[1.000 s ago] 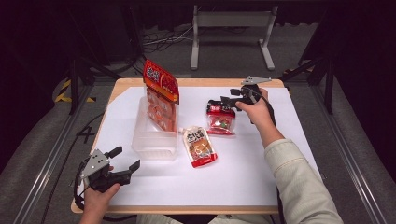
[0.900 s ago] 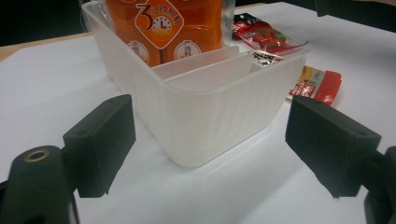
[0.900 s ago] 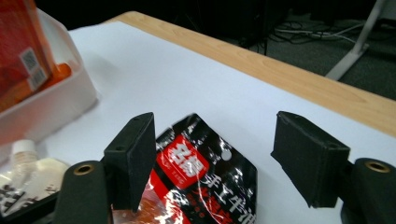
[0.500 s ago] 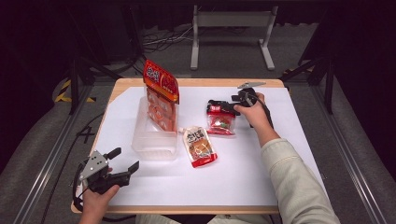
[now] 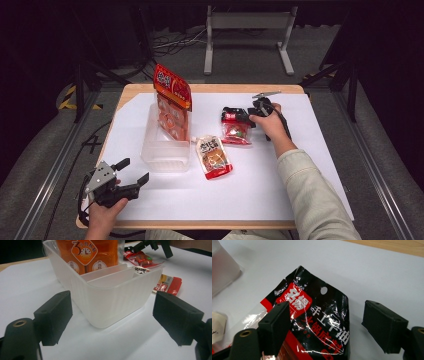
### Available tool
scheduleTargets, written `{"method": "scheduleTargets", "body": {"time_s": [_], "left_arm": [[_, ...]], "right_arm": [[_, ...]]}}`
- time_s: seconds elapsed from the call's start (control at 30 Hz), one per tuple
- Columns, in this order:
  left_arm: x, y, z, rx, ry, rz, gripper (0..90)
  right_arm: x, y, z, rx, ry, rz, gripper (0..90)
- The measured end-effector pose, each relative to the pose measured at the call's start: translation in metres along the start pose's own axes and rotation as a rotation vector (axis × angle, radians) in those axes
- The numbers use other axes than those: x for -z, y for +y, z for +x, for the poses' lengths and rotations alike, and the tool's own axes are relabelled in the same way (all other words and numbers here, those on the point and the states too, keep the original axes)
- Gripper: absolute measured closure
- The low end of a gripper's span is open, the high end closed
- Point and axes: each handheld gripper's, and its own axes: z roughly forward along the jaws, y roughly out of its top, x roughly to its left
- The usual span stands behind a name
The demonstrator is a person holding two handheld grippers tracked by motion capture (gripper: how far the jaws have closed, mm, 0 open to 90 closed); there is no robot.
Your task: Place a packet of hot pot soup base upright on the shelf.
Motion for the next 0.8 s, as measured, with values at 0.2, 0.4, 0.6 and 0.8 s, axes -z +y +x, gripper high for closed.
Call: {"method": "scheduleTargets", "body": {"time_s": [0.2,0.4,0.6,0.8], "left_arm": [[0.0001,0.0000,0.0000,0.000,0.001,0.000,16.8],[0.0001,0.0002,-0.0003,-0.002,0.003,0.001,16.7],[0.0000,0.0001,-0.0001,-0.003,0.004,0.002,16.7],[0.0001,0.0000,0.0000,-0.001,0.004,-0.002,16.7]], "right_arm": [[-0.0032,-0.0004,0.0010,-0.011,0.007,-0.004,22.3],[-0.0076,-0.0016,0.0025,-0.031,0.012,-0.009,22.5],[-0.0089,-0.0007,0.0062,-0.024,0.024,-0.001,34.8],[-0.0072,-0.0002,0.0078,0.003,-0.003,0.019,48.6]]}}
